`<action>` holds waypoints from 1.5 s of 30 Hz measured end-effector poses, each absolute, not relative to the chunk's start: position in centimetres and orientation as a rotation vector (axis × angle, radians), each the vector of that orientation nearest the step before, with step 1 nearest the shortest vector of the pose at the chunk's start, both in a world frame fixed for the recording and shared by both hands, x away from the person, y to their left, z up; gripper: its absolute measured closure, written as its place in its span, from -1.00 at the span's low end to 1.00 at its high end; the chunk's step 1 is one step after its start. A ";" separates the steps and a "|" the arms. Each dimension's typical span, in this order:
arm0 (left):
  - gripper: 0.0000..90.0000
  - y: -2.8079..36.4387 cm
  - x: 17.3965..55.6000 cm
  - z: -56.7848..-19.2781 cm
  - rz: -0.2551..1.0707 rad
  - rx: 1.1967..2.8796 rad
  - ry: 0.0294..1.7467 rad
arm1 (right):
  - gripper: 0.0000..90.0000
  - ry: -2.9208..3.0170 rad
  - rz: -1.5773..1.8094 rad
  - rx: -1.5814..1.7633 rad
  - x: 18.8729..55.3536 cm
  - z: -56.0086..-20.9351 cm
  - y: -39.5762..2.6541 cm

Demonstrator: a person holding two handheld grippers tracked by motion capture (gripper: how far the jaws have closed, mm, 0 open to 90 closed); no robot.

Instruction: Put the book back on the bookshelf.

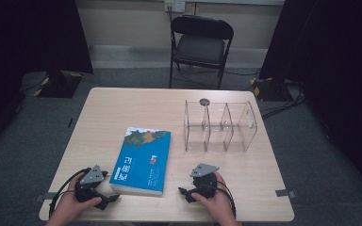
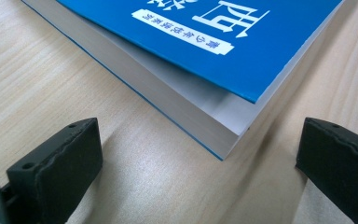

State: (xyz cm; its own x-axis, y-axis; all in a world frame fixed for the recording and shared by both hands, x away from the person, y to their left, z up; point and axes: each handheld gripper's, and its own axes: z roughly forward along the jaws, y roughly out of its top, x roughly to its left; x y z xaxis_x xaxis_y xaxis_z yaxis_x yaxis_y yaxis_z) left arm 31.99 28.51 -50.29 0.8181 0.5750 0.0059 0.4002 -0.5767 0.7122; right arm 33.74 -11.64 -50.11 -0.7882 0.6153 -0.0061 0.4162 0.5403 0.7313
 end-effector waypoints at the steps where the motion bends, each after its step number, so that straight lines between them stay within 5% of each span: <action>1: -1.00 28.5 32.0 -50.3 0.306 2.260 0.712 | -0.71 2.517 1.091 0.863 33.7 -50.1 -11.6; 11: -1.00 28.2 31.9 -50.2 0.293 2.266 0.743 | -0.71 2.517 1.092 0.863 33.7 -50.1 -11.6; 17: -0.73 27.4 31.6 -49.4 0.274 2.301 0.751 | -0.72 2.517 1.091 0.864 33.7 -50.1 -11.6; 45: -0.57 26.6 32.3 -49.0 0.277 2.324 0.777 | -0.72 2.517 1.091 0.865 33.7 -50.1 -11.6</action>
State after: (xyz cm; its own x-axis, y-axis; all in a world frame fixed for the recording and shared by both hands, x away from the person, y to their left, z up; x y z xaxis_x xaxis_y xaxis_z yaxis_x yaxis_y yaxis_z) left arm 32.33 26.63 -49.03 0.8009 0.5988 -0.0082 0.4582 -0.6039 0.6521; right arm 33.73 -11.63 -50.11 -0.7873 0.6166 -0.0050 0.4178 0.5394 0.7311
